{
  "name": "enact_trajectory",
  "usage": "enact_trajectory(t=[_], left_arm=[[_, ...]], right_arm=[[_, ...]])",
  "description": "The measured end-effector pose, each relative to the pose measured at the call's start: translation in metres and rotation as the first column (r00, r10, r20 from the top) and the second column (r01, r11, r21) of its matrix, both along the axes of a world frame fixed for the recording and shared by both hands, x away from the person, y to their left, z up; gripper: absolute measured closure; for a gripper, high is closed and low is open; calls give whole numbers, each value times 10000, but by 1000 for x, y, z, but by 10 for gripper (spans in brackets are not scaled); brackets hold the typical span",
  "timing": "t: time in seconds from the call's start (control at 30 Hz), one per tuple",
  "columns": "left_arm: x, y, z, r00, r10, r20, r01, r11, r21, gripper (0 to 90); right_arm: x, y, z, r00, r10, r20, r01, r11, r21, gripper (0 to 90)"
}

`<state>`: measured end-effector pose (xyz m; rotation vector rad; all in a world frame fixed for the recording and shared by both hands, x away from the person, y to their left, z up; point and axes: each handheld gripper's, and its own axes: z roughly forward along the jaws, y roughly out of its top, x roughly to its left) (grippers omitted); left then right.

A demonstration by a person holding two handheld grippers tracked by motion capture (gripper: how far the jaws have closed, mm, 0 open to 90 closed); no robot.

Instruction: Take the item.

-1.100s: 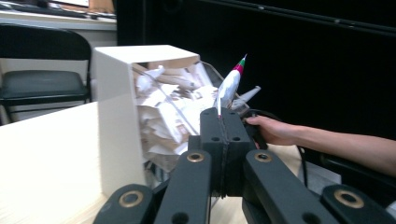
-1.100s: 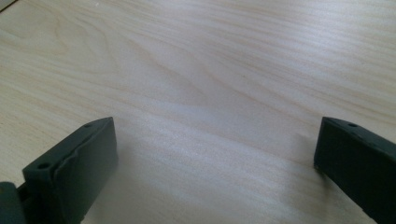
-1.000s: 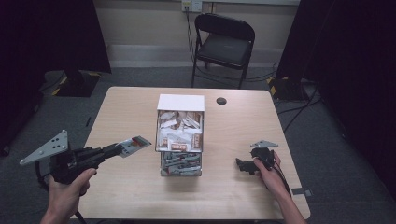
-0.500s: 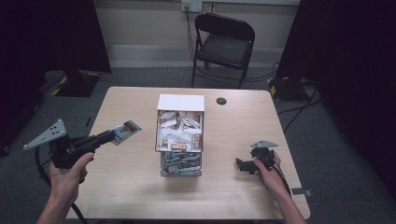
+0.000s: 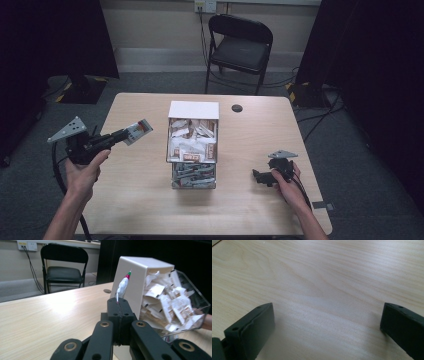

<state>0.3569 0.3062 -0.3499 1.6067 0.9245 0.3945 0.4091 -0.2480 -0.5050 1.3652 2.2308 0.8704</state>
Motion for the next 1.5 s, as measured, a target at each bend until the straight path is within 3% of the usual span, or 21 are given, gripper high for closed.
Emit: enact_trajectory(t=[0.1, 0.23, 0.47, 0.53, 1.0, 1.27, 1.33, 1.5], left_arm=[[6, -2, -5, 9999, 68, -91, -68, 10000, -46, 900], [15, -5, -12, 9993, 264, -251, -255, 9990, 356, 900], [27, -7, -25, 9974, 427, -582, -397, 9979, 506, 900], [30, -7, -30, 9960, 507, -733, -453, 9963, 728, 900], [41, -14, -59, 9894, 404, -1395, -193, 9886, 1494, 900], [51, -17, -70, 9853, 450, -1649, -201, 9886, 1493, 900], [54, -17, -74, 9829, 387, -1802, -165, 9923, 1230, 900], [57, -18, -83, 9795, 542, -1942, -206, 9850, 1711, 900]], right_arm=[[0, 0, 0, 10000, 2, -1, -2, 10000, -2, 0], [0, 0, 0, 10000, 9, -1, -9, 10000, -1, 0], [0, 0, 0, 10000, 13, -1, -13, 10000, -3, 0], [0, 0, 0, 10000, 15, 1, -15, 10000, -4, 0], [0, 0, 0, 10000, 13, 1, -13, 10000, -4, 0], [0, 0, 0, 10000, 20, 4, -20, 10000, -4, 0], [0, 0, 0, 10000, 15, 2, -15, 10000, -1, 0], [0, 0, 0, 10000, 11, 1, -11, 10000, -2, 0]])
